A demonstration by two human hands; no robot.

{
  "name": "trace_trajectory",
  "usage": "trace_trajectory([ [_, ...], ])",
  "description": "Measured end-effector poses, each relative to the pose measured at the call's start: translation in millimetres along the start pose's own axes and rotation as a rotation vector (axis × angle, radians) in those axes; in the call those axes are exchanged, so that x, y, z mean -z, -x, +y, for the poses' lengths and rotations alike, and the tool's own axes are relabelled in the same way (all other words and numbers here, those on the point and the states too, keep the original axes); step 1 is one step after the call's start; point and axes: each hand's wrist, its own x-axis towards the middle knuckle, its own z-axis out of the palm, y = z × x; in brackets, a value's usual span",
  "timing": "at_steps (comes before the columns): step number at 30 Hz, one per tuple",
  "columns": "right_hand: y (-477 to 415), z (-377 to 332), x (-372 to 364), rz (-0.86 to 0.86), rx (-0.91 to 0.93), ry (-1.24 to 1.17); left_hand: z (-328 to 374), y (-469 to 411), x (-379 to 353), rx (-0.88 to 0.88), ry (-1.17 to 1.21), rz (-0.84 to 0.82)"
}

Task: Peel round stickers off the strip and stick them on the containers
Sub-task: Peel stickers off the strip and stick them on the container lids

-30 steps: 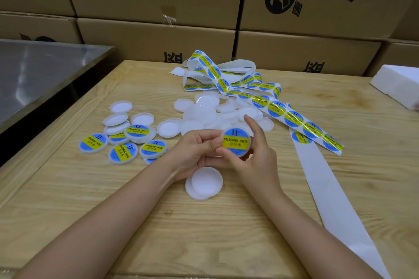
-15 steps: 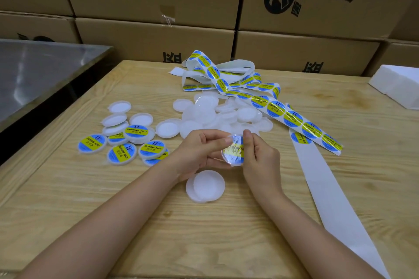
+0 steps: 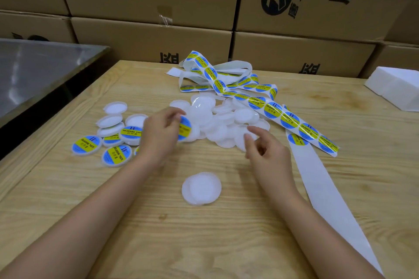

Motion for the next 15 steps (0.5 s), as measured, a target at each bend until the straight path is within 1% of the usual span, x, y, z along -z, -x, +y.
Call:
trace_trajectory([
  [1, -5.5, 2.1, 6.0, 0.072, -0.016, 0.05, -6.1, -5.0, 7.7, -0.027, -0.201, 0.043],
  [2, -11.1, 4.5, 12.3, 0.127, -0.026, 0.119, -12.2, -9.1, 14.5, -0.017, -0.367, 0.076],
  [3, -16.5, 8.3, 18.4, 0.158, -0.04, 0.212, -18.3, -12.2, 19.8, 0.003, -0.493, 0.106],
  [5, -25.1, 18.9, 28.9, 0.136, -0.121, 0.433, -27.2, -15.6, 25.5, 0.031, -0.624, 0.141],
  [8, -31.9, 32.8, 39.4, 0.01, -0.257, 0.671, -38.3, -18.9, 29.0, 0.048, -0.68, 0.138],
  [11, -32.5, 35.3, 44.5, -0.212, -0.369, 0.786, -46.1, -17.8, 29.0, 0.004, -0.791, 0.13],
  [13, -30.5, 31.2, 47.1, -0.347, -0.377, 0.847, -47.5, -16.3, 27.7, -0.045, -0.808, 0.164],
  [15, -31.2, 24.4, 52.8, -0.446, -0.336, 0.903, -48.5, -16.0, 26.0, -0.078, -0.789, 0.183],
])
